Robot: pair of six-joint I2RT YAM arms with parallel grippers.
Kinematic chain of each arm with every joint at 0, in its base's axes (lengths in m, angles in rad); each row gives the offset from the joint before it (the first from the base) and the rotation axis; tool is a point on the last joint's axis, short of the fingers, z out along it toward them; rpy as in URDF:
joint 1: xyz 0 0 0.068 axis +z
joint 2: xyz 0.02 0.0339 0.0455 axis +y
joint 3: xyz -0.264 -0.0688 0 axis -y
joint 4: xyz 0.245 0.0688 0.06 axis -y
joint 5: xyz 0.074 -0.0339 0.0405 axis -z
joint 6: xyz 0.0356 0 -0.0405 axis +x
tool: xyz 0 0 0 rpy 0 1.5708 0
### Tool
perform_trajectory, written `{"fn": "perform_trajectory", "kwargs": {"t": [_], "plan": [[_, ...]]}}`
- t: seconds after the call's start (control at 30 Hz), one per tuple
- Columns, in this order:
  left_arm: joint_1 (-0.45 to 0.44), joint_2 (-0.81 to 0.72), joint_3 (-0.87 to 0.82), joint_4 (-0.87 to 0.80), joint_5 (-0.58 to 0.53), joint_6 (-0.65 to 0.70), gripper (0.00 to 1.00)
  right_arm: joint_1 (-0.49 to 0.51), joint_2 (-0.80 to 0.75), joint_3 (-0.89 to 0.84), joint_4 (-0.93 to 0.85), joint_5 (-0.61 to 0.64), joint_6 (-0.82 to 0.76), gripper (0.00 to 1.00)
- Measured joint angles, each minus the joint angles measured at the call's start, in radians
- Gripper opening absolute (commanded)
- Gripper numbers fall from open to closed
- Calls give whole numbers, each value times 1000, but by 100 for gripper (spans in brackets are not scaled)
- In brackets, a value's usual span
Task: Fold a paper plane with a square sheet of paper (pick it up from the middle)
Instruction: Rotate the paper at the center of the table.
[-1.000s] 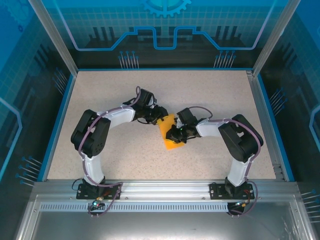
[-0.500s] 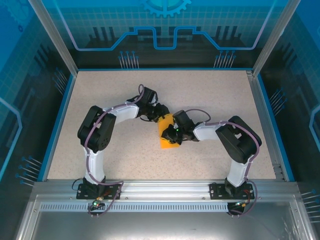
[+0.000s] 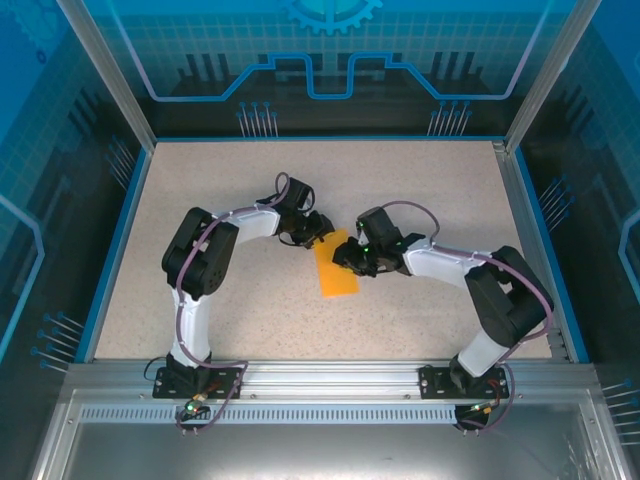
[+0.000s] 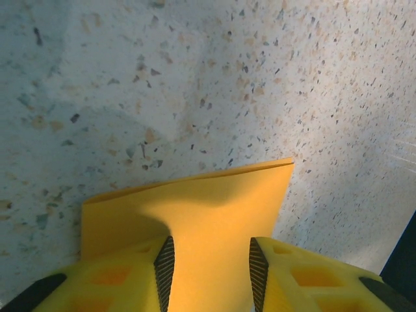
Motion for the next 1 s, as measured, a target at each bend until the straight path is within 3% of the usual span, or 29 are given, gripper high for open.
{"fn": "perform_trajectory", "kwargs": {"t": [0.23, 1.0], "plan": [[1, -16, 0, -5, 4, 32, 46, -111, -14, -61, -80, 0, -75, 37], [21, 14, 35, -56, 11, 75, 45, -116, 56, -58, -90, -91, -145, 43]]}}
